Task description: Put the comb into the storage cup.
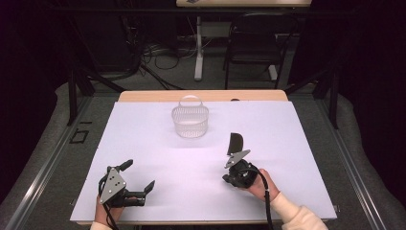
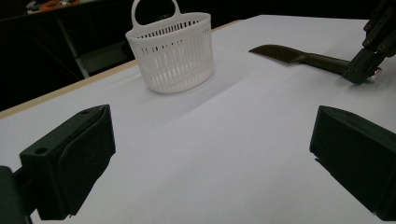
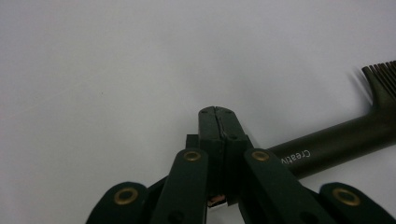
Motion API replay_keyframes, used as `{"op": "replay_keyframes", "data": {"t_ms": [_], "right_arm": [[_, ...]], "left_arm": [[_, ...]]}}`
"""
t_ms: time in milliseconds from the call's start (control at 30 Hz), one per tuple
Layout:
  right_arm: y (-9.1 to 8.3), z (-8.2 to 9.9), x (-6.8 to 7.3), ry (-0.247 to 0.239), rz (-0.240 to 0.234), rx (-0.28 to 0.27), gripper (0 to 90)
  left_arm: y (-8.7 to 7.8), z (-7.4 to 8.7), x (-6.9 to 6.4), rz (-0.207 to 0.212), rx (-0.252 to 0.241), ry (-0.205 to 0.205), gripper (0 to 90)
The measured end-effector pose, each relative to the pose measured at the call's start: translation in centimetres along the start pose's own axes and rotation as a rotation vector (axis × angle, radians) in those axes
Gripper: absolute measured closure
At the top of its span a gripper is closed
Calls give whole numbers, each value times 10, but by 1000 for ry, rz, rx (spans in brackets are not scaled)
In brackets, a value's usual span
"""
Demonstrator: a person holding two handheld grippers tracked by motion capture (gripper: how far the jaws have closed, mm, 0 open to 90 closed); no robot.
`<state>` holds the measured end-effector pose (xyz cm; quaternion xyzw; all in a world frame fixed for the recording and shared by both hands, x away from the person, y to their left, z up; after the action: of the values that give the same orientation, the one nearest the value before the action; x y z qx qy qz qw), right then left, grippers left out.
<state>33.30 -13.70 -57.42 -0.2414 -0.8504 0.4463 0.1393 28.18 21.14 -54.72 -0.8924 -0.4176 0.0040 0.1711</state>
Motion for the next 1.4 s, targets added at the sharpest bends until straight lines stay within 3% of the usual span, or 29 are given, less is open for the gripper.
{"op": "replay_keyframes", "data": {"t_ms": [767, 1400], "right_arm": [[-13, 15, -9, 11, 24, 27, 900], [-24, 27, -23, 51, 59, 43, 900]], "left_arm": [[-1, 0, 1, -4, -4, 3, 1], [-1, 0, 0, -9, -4, 5, 1]]}}
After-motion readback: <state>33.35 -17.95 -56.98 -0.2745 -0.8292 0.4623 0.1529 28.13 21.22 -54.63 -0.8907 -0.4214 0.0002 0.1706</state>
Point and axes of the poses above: each handheld gripper's, and its own axes: y roughly forward along the jaws, z roughly out of its underside, x roughly to its left, the point moved 4 cm from there along y, roughly forward along the jaws, and after that the axes turned 1 degree about x, right-handed, at the moved point
